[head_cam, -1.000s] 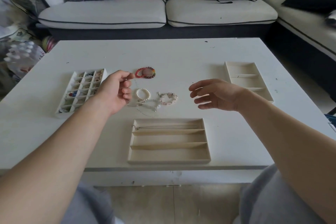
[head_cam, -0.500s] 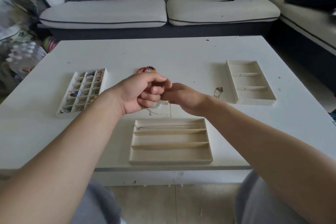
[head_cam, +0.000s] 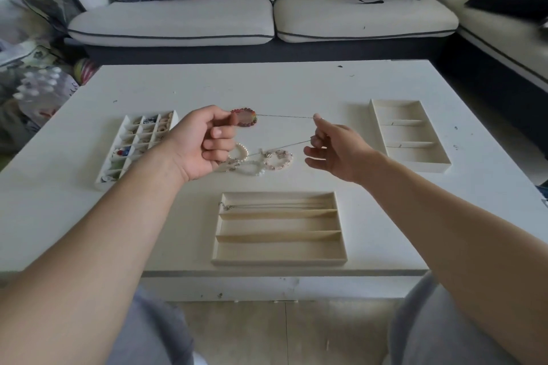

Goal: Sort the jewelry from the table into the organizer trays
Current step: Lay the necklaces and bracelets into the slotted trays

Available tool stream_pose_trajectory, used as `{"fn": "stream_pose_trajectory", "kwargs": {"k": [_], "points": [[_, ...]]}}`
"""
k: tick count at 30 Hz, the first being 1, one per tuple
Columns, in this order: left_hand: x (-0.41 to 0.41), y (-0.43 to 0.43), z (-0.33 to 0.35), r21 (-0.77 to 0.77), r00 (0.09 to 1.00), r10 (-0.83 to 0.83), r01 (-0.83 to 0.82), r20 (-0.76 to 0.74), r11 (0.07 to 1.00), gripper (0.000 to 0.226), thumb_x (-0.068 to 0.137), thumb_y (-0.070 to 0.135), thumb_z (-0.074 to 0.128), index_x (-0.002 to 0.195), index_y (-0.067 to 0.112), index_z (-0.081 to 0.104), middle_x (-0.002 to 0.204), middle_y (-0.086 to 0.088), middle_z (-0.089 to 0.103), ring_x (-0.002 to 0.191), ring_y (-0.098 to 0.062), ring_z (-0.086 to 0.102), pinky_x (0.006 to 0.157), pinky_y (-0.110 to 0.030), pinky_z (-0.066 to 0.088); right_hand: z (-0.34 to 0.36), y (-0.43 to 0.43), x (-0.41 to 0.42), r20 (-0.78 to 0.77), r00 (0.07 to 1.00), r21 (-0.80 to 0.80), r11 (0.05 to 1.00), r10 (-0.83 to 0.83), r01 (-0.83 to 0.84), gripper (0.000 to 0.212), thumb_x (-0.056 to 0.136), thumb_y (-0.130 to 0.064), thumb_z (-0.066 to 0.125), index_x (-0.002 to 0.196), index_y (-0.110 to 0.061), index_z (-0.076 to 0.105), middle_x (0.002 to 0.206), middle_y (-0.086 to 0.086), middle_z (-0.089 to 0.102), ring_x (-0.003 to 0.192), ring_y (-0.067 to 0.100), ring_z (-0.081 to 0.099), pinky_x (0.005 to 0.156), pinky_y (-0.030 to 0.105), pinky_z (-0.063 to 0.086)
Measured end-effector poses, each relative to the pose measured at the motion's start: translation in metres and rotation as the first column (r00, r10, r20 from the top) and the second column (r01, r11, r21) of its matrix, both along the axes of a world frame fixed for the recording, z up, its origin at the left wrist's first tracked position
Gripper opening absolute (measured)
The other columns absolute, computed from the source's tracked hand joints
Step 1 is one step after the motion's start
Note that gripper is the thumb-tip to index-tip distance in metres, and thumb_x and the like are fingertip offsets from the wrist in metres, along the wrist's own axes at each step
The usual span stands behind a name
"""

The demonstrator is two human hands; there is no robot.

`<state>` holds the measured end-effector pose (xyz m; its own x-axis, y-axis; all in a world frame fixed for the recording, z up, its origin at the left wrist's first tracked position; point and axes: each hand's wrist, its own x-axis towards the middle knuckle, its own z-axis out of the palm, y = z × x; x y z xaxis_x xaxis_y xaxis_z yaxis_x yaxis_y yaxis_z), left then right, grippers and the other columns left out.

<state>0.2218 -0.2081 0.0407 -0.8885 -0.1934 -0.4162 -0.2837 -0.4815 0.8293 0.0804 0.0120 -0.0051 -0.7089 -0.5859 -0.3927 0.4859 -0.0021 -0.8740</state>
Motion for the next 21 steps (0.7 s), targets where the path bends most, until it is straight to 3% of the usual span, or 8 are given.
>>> {"fn": "stream_pose_trajectory", "kwargs": {"k": [3,7,9,13,16,21], "points": [[0.001,-0.002,-0.005,0.006,0.997,0.076,-0.076,0.03,0.997,0.024,0.096,0.021,0.042,0.077,0.018,0.056,0.053,0.01,0.027,0.038,-0.004,0.02,0.037,-0.018,0.008,0.005,0.002,0.002,-0.014,0.999,-0.012,0.999,0.044,-0.045,0.043,0.1,-0.037,0.06,0.066,-0.016,0.046,0.071,0.004,0.055,0.071,0.024,0.068,0.064,0.034,0.058],[0.002,-0.005,-0.009,0.003,0.994,0.102,-0.103,0.048,0.995,0.024,0.097,0.021,0.043,0.078,0.018,0.056,0.054,0.01,0.028,0.038,-0.004,0.021,0.036,-0.018,0.009,0.005,0.003,0.006,-0.028,1.0,-0.069,0.998,-0.006,0.004,0.018,0.1,-0.026,0.062,0.097,-0.008,0.063,0.101,0.012,0.069,0.095,0.027,0.071,0.085,0.043,0.06],[0.001,-0.004,-0.011,0.006,0.993,0.106,-0.107,0.053,0.994,0.024,0.097,0.021,0.043,0.078,0.017,0.056,0.053,0.01,0.028,0.037,-0.004,0.021,0.035,-0.018,0.01,0.006,0.003,0.006,-0.003,1.0,-0.095,0.995,-0.002,0.002,0.015,0.1,-0.023,0.061,0.097,-0.009,0.061,0.092,0.012,0.069,0.083,0.026,0.071,0.074,0.038,0.061],[-0.001,-0.007,-0.015,0.015,0.988,0.143,-0.144,0.065,0.989,0.024,0.097,0.02,0.042,0.078,0.017,0.056,0.052,0.01,0.029,0.037,-0.004,0.021,0.035,-0.018,0.009,0.005,0.006,0.001,-0.004,0.999,-0.077,0.996,0.053,-0.053,0.023,0.095,-0.015,0.068,0.077,-0.014,0.053,0.073,0.007,0.057,0.059,0.018,0.057,0.056,0.027,0.051],[0.0,-0.01,-0.016,0.005,0.984,0.162,-0.163,0.073,0.987,0.024,0.097,0.02,0.042,0.078,0.017,0.055,0.052,0.01,0.029,0.036,-0.004,0.021,0.036,-0.018,0.008,0.002,0.011,-0.003,-0.037,0.991,-0.089,0.987,0.128,-0.131,0.032,0.091,-0.002,0.068,0.067,-0.013,0.05,0.072,0.004,0.056,0.062,0.016,0.057,0.059,0.024,0.053],[0.006,-0.019,-0.018,-0.031,0.973,0.206,-0.204,0.106,0.979,0.023,0.098,0.021,0.042,0.079,0.018,0.056,0.053,0.011,0.03,0.036,-0.004,0.022,0.034,-0.018,0.01,0.003,0.022,-0.008,-0.076,0.978,-0.073,0.977,0.197,-0.202,0.014,0.089,0.009,0.063,0.084,-0.004,0.066,0.083,0.007,0.067,0.072,0.017,0.066,0.071,0.024,0.059]]}}
